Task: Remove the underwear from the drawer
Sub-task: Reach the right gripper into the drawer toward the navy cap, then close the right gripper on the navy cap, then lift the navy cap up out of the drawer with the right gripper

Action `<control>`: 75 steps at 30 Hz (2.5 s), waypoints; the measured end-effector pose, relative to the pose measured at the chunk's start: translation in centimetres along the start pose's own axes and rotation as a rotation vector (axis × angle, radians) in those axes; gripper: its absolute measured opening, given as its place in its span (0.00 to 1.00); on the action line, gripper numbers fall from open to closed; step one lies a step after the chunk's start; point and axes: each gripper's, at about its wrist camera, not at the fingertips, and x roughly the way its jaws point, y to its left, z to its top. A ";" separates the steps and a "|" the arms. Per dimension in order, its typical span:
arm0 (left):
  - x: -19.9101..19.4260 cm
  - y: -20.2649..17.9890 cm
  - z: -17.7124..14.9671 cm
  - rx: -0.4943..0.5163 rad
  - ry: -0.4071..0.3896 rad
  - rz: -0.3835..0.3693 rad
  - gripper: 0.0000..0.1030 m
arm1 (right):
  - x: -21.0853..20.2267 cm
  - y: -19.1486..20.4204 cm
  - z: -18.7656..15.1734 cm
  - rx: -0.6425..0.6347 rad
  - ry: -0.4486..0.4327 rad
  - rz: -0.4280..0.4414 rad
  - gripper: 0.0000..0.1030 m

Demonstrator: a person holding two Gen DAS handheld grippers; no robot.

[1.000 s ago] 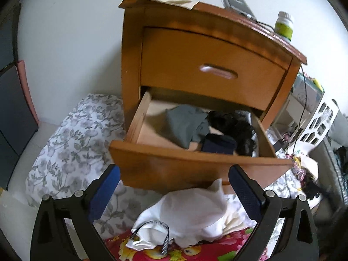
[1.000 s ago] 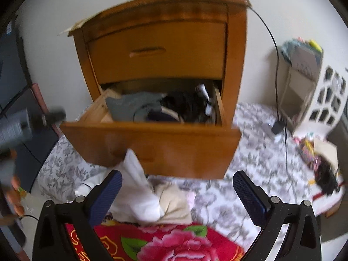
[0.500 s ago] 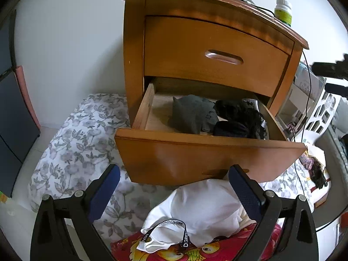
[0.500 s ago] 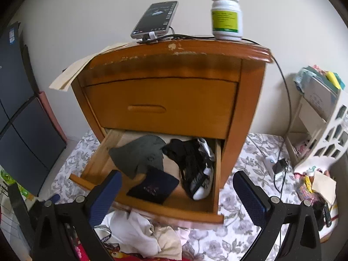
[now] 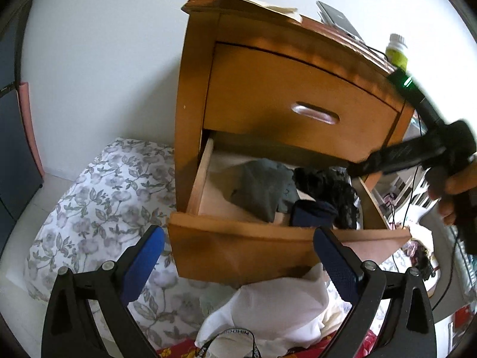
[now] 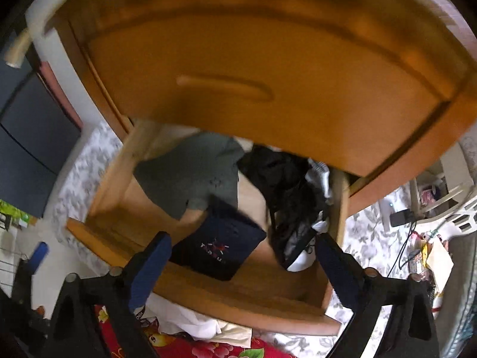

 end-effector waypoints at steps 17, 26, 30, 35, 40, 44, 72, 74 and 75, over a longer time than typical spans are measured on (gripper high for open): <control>2.2 1.4 -0.2 -0.014 0.010 -0.051 0.97 | 11.9 3.0 1.5 -0.102 0.308 -0.103 0.71; 3.0 1.6 -0.3 -0.014 0.026 -0.055 0.97 | 14.0 3.4 1.4 -0.126 0.352 -0.113 0.51; 3.0 1.9 -0.4 -0.023 0.026 -0.051 0.97 | 13.4 3.0 1.2 -0.114 0.335 -0.114 0.31; 3.0 2.0 -0.5 -0.028 0.028 -0.046 0.97 | 12.1 1.8 1.0 -0.102 0.306 -0.131 0.13; 3.0 1.9 -0.5 -0.024 0.033 -0.045 0.97 | 9.6 0.7 0.4 -0.076 0.258 -0.139 0.10; 3.0 1.8 -0.5 -0.020 0.037 -0.041 0.97 | 7.1 -0.1 0.0 -0.065 0.214 -0.136 0.09; -2.0 -0.4 -0.8 0.072 -0.025 -0.006 0.97 | -10.9 0.5 -1.7 -0.132 -0.114 -0.250 0.08; -2.4 -0.4 -0.8 0.076 -0.030 -0.004 0.97 | -12.0 1.0 -2.2 -0.143 -0.127 -0.248 0.08; -2.6 -0.5 -0.8 0.079 -0.033 -0.004 0.97 | -12.4 1.2 -2.5 -0.147 -0.131 -0.243 0.08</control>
